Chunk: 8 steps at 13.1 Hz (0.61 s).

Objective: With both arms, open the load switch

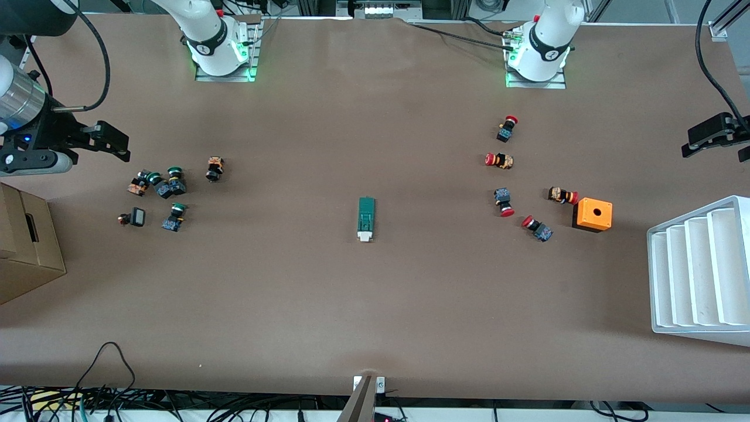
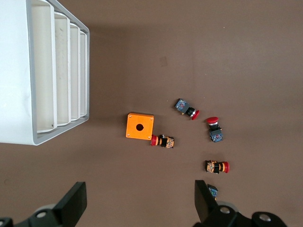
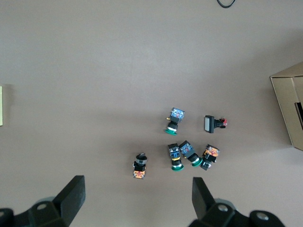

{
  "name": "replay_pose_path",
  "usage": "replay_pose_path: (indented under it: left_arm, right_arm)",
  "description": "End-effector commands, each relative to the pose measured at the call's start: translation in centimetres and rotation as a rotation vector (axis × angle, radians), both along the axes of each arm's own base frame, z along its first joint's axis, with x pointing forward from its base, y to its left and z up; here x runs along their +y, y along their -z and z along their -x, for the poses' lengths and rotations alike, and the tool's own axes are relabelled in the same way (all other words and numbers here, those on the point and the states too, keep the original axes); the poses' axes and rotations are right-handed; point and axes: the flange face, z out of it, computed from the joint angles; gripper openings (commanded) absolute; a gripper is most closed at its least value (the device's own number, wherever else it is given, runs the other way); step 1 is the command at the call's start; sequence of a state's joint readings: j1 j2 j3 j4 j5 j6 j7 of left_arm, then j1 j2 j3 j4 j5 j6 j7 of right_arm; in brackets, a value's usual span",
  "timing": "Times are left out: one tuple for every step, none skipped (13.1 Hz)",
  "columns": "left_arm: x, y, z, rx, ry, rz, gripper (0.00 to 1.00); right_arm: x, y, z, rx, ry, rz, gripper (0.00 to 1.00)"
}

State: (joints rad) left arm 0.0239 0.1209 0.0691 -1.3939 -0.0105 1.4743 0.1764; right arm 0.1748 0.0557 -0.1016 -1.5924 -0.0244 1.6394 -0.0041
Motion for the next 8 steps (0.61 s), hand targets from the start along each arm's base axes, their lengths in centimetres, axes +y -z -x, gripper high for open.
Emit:
replay_pose_path:
  left_arm:
    - [-5.0, 0.8, -0.7, -0.003, -0.008, 0.007, 1.0]
    - [-7.6, 1.1, -1.0, -0.022, -0.013, 0.012, 1.0]
    - [-10.1, 1.9, -1.5, -0.021, -0.012, 0.019, 1.0]
    - [-13.0, 2.7, -1.9, -0.029, -0.014, 0.029, 1.0]
    - [-15.7, 3.4, -2.2, -0.038, -0.026, 0.04, 1.0]
    - [-18.4, 4.3, -2.4, -0.043, -0.056, 0.053, 1.0]
    - [-21.4, 5.4, -2.2, -0.055, -0.084, 0.063, 1.0]
    - [-24.2, 6.5, -1.9, -0.075, -0.109, 0.079, 1.0]
  right_arm:
    - [-0.1, -0.6, 0.0, 0.003, -0.012, 0.014, 1.0]
    - [-0.1, -0.6, 0.0, 0.003, -0.004, 0.013, 1.0]
    - [0.0, -0.6, 0.0, 0.002, -0.001, 0.014, 1.0]
    - [0.0, -0.6, 0.0, 0.001, -0.001, 0.012, 1.0]
    - [0.0, -0.7, 0.0, 0.0, -0.004, 0.012, 0.99]
    - [-0.1, -0.7, 0.0, -0.002, -0.004, 0.012, 1.0]
    - [-0.2, -0.7, 0.0, -0.002, -0.003, 0.012, 1.0]
    - [-0.3, -0.7, -0.1, -0.002, -0.001, 0.012, 1.0]
